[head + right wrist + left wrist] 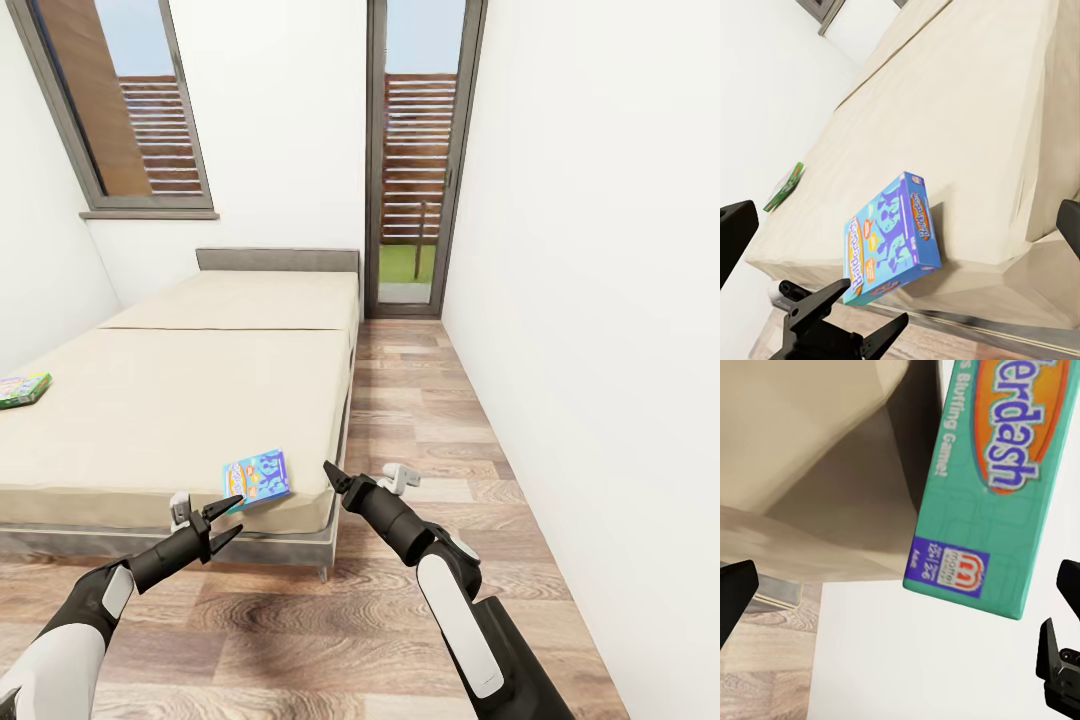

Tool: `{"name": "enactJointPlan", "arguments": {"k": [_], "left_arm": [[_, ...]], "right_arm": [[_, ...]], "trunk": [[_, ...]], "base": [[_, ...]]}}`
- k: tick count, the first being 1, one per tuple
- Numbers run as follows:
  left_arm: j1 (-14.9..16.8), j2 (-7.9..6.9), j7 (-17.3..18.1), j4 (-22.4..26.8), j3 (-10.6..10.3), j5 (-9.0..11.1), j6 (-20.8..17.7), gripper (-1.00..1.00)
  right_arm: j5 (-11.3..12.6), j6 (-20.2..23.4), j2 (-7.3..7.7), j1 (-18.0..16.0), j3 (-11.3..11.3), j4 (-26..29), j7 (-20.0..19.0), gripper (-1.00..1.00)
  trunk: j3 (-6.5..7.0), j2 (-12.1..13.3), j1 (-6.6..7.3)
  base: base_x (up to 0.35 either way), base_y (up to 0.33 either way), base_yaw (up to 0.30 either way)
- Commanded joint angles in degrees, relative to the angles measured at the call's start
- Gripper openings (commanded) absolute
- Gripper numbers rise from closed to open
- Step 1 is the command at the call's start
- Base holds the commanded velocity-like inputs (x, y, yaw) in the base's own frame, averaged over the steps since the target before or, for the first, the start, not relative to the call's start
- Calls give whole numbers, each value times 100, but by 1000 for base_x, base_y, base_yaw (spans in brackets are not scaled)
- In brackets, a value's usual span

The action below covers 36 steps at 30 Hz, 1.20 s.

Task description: Put all the toys in the child's room - the three board games (two on the bed and one on the table), the two jigsaw puzzles on the table, and the tennis ball on the table - inside the toy box on the table in the child's room.

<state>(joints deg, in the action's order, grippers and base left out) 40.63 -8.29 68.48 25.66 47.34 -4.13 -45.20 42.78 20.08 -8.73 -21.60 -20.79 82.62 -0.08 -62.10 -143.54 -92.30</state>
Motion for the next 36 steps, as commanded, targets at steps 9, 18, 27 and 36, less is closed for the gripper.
{"name": "enactJointPlan", "arguments": {"k": [9,18,27,36], "left_arm": [[7,3,34,1,39,-44,-56,100],[7,1,34,1,46,-44,-59,100],[7,-2,34,1,47,-44,-59,100],[7,0,34,1,46,-44,-59,100]], "right_arm": [[28,23,-5,-2,5,0,-1,100],[28,22,-6,-2,5,0,-1,100],[28,24,-6,-2,5,-1,-1,100],[28,24,-6,-2,7,-1,-1,100]], "trunk": [[-5,-2,1],[-5,-2,1],[39,0,6],[150,7,19]], "base": [[0,0,0],[0,0,0],[0,0,0],[0,0,0]]}}
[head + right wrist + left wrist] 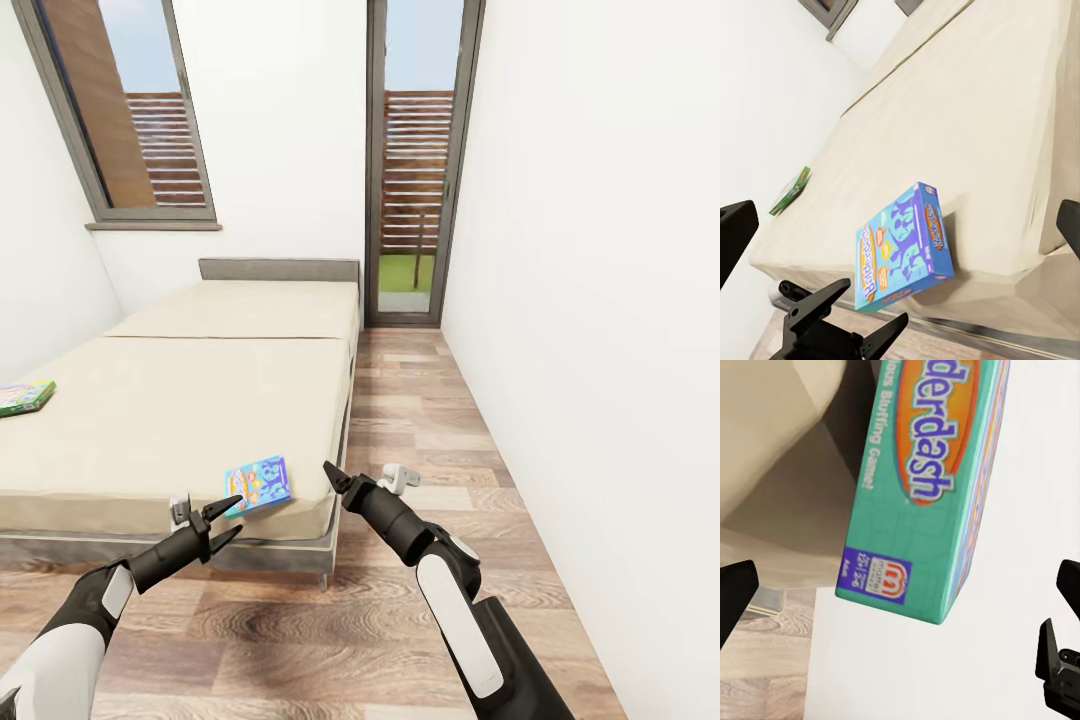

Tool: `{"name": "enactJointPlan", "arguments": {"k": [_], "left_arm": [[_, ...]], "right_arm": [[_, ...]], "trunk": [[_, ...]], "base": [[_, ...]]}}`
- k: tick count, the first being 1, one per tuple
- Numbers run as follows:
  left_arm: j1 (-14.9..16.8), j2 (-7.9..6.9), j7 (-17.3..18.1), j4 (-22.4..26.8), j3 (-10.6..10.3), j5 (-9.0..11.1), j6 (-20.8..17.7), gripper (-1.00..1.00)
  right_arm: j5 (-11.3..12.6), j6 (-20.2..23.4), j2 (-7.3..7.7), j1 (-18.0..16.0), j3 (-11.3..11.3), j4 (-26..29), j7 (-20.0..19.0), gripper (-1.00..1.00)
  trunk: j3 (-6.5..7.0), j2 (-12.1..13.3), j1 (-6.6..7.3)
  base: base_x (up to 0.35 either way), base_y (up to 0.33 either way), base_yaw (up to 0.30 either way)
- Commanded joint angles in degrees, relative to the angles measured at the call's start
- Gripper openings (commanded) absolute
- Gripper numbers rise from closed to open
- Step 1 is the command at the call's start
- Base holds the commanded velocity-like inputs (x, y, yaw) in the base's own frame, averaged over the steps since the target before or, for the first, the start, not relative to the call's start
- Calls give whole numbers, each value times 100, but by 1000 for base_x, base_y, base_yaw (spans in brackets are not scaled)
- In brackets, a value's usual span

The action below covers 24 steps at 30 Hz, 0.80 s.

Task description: Put all the toys in the child's room - the three board games (two on the bed and one on the table), the two jigsaw puzzles on the table, and the tennis ball on the table - inside the toy box on the table in the child's room.

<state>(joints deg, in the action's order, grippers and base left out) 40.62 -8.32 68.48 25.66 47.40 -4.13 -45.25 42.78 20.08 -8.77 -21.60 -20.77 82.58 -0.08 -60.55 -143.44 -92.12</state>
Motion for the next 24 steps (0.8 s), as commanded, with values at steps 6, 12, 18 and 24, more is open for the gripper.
{"name": "enactJointPlan", "arguments": {"k": [6,12,18,24], "left_arm": [[7,0,34,0,39,-44,-54,100],[7,1,34,0,35,-44,-54,100],[7,2,34,0,34,-44,-54,100],[7,-1,34,0,37,-44,-54,100]], "right_arm": [[28,23,-2,-2,3,4,-1,100],[28,22,-2,-2,3,4,-1,100],[27,24,-2,-2,3,4,-1,100],[28,23,-2,-2,3,4,-1,100]], "trunk": [[-5,-2,1],[39,0,6],[172,8,22],[194,10,24]], "base": [[0,0,0],[0,0,0],[0,0,0],[0,0,0]]}}
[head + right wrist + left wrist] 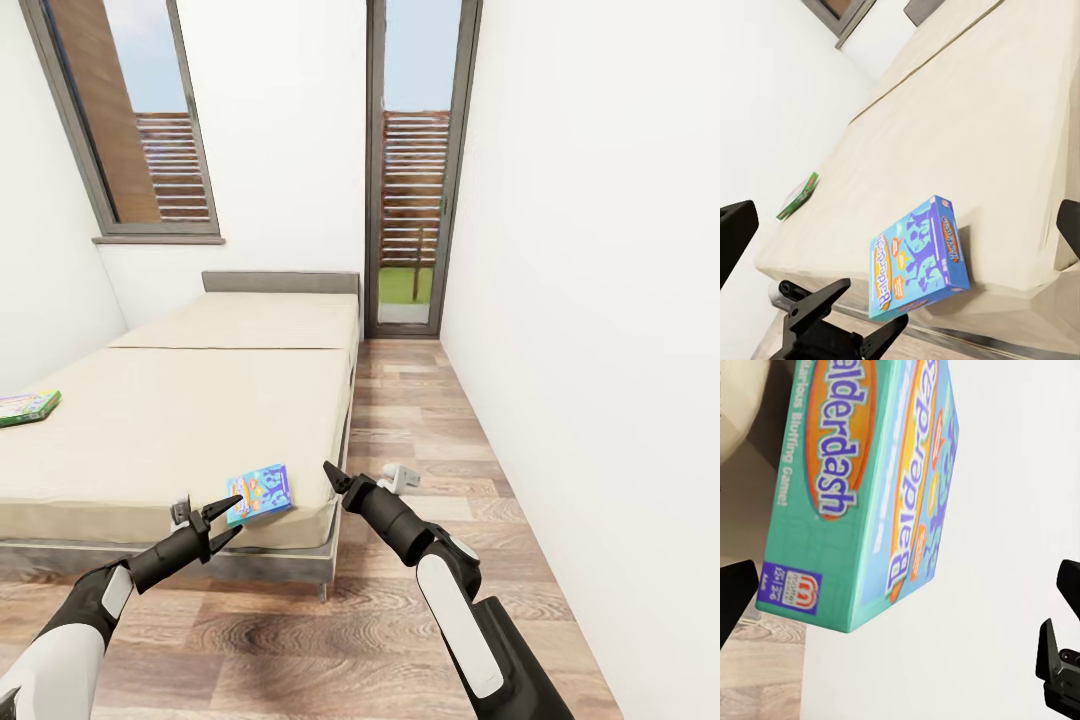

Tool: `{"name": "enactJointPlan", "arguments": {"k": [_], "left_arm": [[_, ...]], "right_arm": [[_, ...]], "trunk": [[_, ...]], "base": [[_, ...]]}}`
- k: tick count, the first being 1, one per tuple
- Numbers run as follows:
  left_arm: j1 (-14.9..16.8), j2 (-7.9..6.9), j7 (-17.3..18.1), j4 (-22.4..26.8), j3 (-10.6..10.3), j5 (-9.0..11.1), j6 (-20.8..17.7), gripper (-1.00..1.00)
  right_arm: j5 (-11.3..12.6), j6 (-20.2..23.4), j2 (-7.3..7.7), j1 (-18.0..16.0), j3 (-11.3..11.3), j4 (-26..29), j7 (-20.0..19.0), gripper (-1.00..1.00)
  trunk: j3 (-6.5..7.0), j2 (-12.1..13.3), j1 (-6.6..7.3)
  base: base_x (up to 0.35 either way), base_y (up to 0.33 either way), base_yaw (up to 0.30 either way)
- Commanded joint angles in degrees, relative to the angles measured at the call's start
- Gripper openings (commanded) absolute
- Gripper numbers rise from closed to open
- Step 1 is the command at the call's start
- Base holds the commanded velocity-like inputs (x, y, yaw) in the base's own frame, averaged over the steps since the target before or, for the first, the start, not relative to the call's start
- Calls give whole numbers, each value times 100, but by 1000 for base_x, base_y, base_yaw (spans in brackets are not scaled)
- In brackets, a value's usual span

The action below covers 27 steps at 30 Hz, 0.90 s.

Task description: Put all the toys in the child's room - the three board games (two on the bed and one on the table), the two jigsaw puzzles on the table, and the tennis ball on the table - inside the toy box on the table in the child's room.

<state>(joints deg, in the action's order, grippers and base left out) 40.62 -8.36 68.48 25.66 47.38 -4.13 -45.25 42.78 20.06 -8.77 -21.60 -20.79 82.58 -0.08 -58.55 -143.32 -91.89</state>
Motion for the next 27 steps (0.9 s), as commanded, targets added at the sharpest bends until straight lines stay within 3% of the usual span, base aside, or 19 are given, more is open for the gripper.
{"name": "enactJointPlan", "arguments": {"k": [1,27], "left_arm": [[7,3,34,0,40,-44,-54,100],[7,1,34,0,43,-44,-51,100]], "right_arm": [[28,24,-2,-2,5,4,-1,100],[28,25,-10,-2,5,4,-1,100]], "trunk": [[-5,-2,1],[-5,-2,1]], "base": [[0,0,0],[13,0,0]]}}
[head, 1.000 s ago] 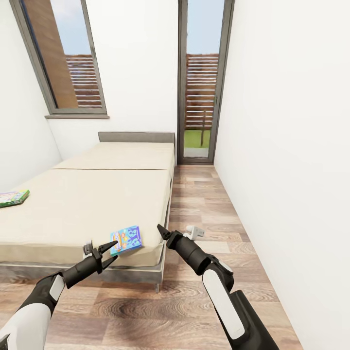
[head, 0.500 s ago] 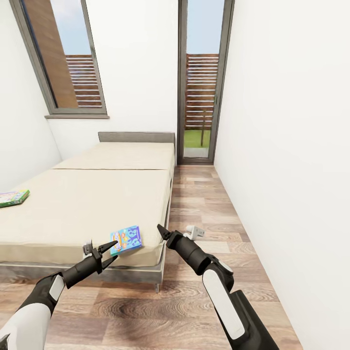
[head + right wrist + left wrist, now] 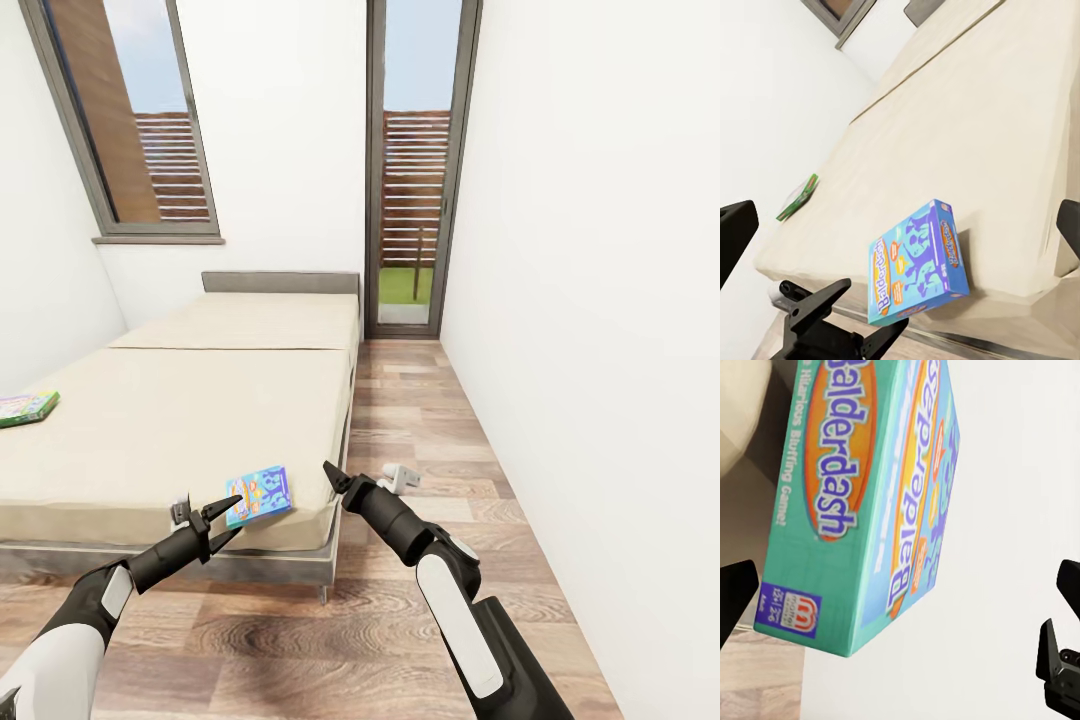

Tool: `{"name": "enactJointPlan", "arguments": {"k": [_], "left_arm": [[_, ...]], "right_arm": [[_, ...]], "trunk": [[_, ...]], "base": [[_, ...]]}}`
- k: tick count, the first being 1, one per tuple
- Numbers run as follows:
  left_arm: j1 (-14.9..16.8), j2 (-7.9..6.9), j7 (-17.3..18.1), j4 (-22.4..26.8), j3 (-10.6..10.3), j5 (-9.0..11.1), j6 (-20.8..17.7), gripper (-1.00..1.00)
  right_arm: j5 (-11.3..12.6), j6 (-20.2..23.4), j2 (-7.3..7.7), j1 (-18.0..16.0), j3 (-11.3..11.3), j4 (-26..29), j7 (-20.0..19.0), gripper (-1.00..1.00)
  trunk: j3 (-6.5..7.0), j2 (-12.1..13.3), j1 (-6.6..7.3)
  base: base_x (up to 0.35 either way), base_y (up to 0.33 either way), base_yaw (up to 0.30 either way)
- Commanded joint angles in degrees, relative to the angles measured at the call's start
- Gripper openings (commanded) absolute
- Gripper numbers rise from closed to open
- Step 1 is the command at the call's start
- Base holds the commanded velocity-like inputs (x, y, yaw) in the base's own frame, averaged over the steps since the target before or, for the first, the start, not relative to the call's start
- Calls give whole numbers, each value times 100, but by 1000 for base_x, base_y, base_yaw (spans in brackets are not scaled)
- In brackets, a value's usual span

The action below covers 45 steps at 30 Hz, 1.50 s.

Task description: Put all the toys in the child's room - the three board games (two on the bed and one on the table), the two jigsaw puzzles on the table, and the tennis ball on the table - inside the toy box on the table in the child's room.

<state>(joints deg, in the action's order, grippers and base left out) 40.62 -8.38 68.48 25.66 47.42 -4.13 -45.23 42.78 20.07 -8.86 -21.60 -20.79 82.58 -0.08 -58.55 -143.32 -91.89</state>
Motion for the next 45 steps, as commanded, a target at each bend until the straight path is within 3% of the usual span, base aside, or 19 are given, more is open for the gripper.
{"name": "enactJointPlan", "arguments": {"k": [1,45], "left_arm": [[7,3,34,1,39,-44,-52,100],[7,3,26,1,162,-53,-47,100]], "right_arm": [[28,24,-2,-2,7,4,-1,100],[28,23,-2,-2,13,4,-1,100]], "trunk": [[-5,-2,1],[-5,-2,1]], "base": [[3,0,0],[0,18,0]]}}
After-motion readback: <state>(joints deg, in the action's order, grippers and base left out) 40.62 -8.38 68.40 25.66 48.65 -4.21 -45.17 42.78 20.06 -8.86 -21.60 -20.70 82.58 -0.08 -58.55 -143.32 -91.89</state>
